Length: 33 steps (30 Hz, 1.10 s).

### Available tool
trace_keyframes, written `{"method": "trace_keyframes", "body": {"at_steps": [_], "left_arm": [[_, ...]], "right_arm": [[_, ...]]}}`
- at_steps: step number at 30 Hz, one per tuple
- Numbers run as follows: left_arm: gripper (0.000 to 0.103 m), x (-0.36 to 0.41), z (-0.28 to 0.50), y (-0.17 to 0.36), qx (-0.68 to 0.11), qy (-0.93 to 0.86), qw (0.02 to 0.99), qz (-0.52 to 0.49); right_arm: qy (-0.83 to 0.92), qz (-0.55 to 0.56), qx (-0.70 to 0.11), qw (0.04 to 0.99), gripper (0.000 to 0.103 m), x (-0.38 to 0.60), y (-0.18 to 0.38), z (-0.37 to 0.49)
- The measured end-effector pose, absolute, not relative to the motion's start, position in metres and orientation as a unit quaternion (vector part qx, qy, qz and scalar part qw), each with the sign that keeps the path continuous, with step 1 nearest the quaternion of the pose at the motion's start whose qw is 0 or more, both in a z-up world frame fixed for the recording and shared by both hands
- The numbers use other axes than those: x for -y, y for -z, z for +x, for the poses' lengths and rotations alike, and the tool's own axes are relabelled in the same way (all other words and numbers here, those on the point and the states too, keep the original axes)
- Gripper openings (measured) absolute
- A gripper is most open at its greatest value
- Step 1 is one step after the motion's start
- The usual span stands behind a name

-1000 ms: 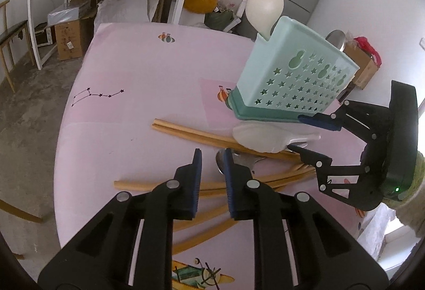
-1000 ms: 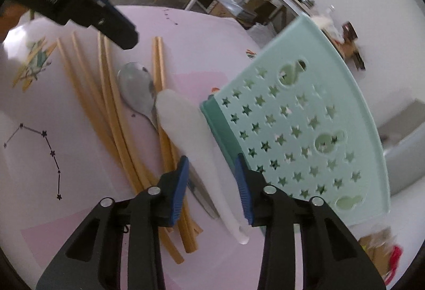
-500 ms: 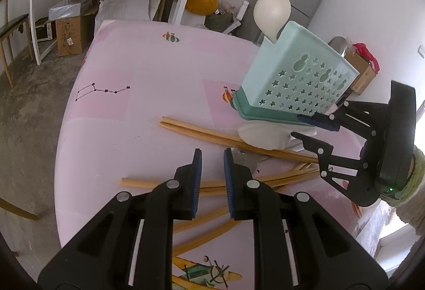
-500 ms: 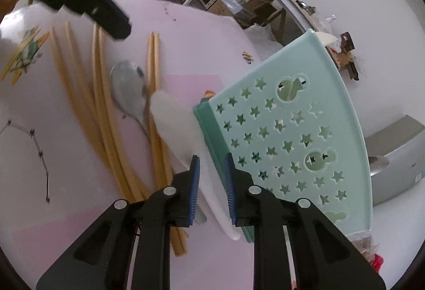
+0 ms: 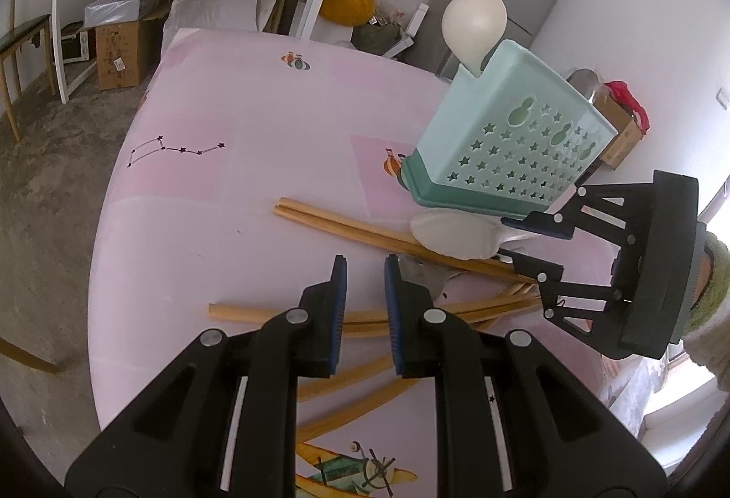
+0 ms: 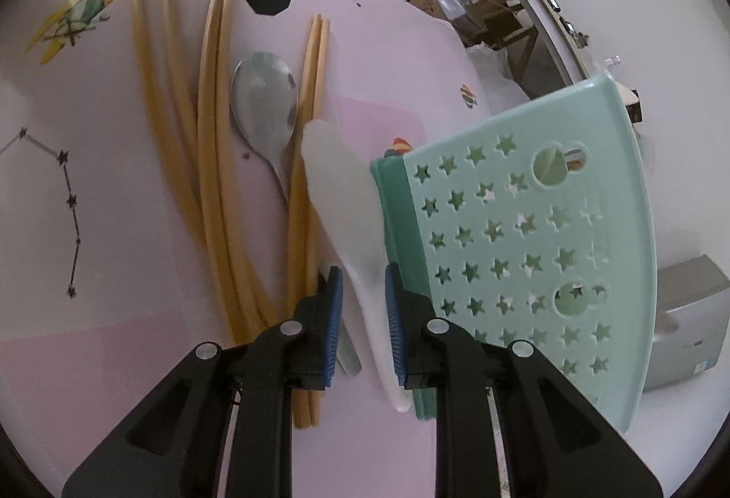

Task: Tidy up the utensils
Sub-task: 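Close the right gripper on the white spatula handle, then grasp the metal spoon with the left gripper and drop it into the holder while right lifts the spatula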

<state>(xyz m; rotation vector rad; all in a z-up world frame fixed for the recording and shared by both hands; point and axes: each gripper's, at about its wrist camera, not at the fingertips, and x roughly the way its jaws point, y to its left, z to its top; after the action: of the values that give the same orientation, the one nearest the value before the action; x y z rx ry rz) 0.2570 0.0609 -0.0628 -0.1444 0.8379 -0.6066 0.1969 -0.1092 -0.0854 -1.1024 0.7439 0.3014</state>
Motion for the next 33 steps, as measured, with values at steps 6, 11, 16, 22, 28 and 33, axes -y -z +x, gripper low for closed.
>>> {"method": "trace_keyframes", "body": {"at_steps": [6, 11, 16, 22, 28, 33], "left_arm": [[0.015, -0.066, 0.258, 0.064, -0.400, 0.289, 0.867, -0.073], [0.015, -0.068, 0.258, 0.064, -0.402, 0.290, 0.865, -0.075], [0.015, -0.068, 0.258, 0.062, -0.403, 0.296, 0.862, -0.086], [0.015, -0.060, 0.261, 0.060, -0.412, 0.310, 0.852, -0.090], [0.015, -0.047, 0.269, 0.068, -0.456, 0.307, 0.830, -0.089], [0.016, -0.038, 0.273, 0.072, -0.489, 0.281, 0.823, -0.074]], "right_arm": [[-0.117, -0.480, -0.326, 0.806, 0.019, 0.113, 0.073, 0.206], [-0.113, -0.465, -0.324, 0.816, 0.019, 0.114, 0.072, 0.213], [-0.116, -0.460, -0.318, 0.821, 0.016, 0.109, 0.079, 0.223], [-0.091, -0.437, -0.297, 0.844, 0.004, 0.115, 0.073, 0.219], [-0.057, -0.407, -0.273, 0.870, 0.004, 0.126, 0.060, 0.197], [-0.020, -0.381, -0.249, 0.890, 0.004, 0.137, 0.048, 0.182]]}}
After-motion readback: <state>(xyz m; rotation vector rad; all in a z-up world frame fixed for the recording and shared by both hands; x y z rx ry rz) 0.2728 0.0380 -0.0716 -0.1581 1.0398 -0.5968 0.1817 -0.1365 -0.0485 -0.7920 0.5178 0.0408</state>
